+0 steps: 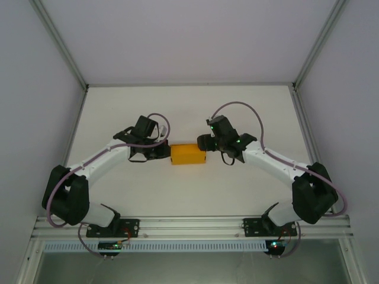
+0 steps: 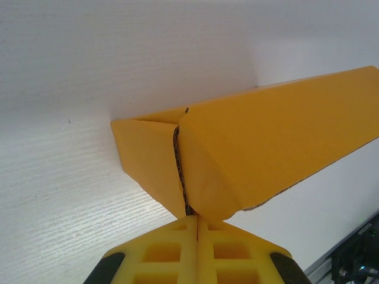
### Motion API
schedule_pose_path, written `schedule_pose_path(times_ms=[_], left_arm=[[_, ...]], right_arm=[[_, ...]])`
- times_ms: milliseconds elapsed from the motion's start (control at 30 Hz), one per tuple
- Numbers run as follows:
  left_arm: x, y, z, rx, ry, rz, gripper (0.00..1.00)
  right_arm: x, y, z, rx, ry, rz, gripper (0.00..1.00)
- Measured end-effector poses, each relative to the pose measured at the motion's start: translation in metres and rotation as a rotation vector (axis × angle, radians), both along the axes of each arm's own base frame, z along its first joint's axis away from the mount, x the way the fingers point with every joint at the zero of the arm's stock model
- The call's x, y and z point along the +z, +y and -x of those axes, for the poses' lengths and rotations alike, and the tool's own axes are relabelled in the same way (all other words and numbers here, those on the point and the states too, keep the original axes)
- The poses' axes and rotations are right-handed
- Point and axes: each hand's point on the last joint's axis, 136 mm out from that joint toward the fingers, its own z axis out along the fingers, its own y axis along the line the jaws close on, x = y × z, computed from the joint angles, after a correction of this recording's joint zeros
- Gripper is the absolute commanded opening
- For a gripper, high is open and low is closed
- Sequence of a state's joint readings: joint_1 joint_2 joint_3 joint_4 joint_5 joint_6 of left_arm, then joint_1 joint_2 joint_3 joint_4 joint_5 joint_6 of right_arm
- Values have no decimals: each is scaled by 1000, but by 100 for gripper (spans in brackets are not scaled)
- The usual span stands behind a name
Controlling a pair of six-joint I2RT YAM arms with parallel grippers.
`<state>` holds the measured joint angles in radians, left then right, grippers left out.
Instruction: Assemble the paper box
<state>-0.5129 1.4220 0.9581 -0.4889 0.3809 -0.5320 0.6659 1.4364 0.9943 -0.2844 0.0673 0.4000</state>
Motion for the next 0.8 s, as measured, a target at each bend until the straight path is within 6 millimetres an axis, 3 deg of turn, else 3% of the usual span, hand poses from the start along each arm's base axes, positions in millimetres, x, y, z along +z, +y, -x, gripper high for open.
schedule_pose_path(times_ms=[300,500,633,800], left_arm=[[2,0,3,-12,0,4,0],[6,4,14,-31,13,-12,34],[28,10,17,-21,-30,-15,61],[60,14,0,22,-115,21,64]], right_arm=[[-19,0,12,-12,22,-39,60],[-20,1,13,-22,20,-59,59],[-22,1,14,-29,23,-68,58],[-24,1,16,-29,26,-79,59]])
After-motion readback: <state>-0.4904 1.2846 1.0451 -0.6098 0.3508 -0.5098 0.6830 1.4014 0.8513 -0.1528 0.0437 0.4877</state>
